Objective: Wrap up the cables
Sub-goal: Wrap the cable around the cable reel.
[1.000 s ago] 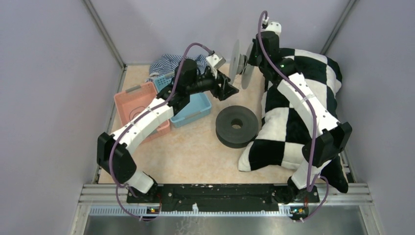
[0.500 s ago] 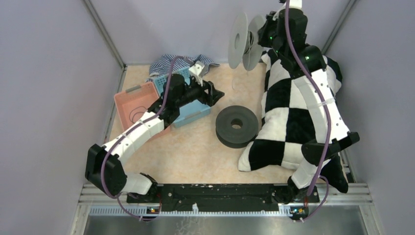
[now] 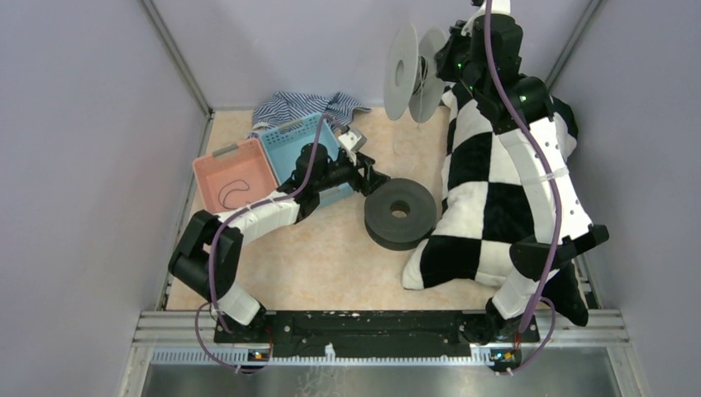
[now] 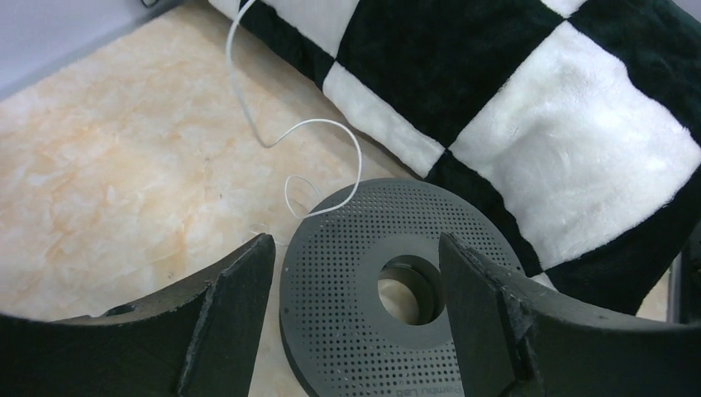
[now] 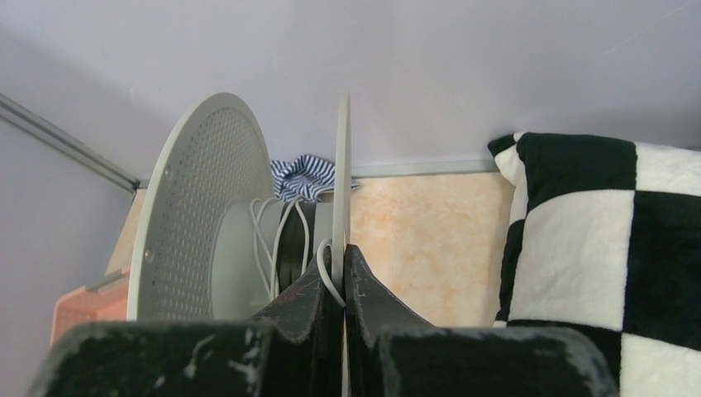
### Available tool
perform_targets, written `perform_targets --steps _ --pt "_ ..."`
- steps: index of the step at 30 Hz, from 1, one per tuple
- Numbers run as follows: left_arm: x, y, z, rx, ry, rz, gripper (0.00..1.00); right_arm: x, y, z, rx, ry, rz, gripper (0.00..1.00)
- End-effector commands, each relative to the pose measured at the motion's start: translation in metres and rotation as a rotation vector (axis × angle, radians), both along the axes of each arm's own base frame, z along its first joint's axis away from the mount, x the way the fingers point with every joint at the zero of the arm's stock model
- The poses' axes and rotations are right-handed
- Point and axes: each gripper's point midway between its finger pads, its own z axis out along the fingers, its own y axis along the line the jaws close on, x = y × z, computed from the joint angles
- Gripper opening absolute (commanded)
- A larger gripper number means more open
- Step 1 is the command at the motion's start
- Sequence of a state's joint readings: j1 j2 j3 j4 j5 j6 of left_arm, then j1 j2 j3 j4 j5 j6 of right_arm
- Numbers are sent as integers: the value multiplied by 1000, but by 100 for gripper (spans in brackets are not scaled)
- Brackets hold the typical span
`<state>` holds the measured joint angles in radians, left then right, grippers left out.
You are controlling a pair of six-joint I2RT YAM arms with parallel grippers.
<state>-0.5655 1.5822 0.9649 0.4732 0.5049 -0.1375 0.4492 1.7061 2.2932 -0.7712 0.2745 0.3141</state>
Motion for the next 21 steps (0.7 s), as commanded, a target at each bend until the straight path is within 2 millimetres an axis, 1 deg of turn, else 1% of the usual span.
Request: perform_targets --steps 1,3,6,10,12,15,18,21 --pt "3 -10 32 -77 -254 -60 79 -18 -6 49 97 -134 12 0" --pt "2 -18 26 -86 -237 -103 79 -19 -5 50 100 -136 18 0" --pt "4 -26 25 -133 -219 -121 79 -20 -4 52 103 -141 21 0" --pt "16 -35 13 -129 -156 -111 76 -20 -1 54 120 -147 37 0" --pt "21 -35 9 -147 -154 -88 76 -21 1 56 128 -151 47 0" --pt "29 -36 6 -174 -161 -53 77 -23 -1 59 131 -159 45 0" --pt "33 -44 5 -182 -153 -84 77 -24 -1 59 131 -160 45 0" --pt "40 -48 -1 -180 -149 -72 76 -24 0 59 135 -160 47 0"
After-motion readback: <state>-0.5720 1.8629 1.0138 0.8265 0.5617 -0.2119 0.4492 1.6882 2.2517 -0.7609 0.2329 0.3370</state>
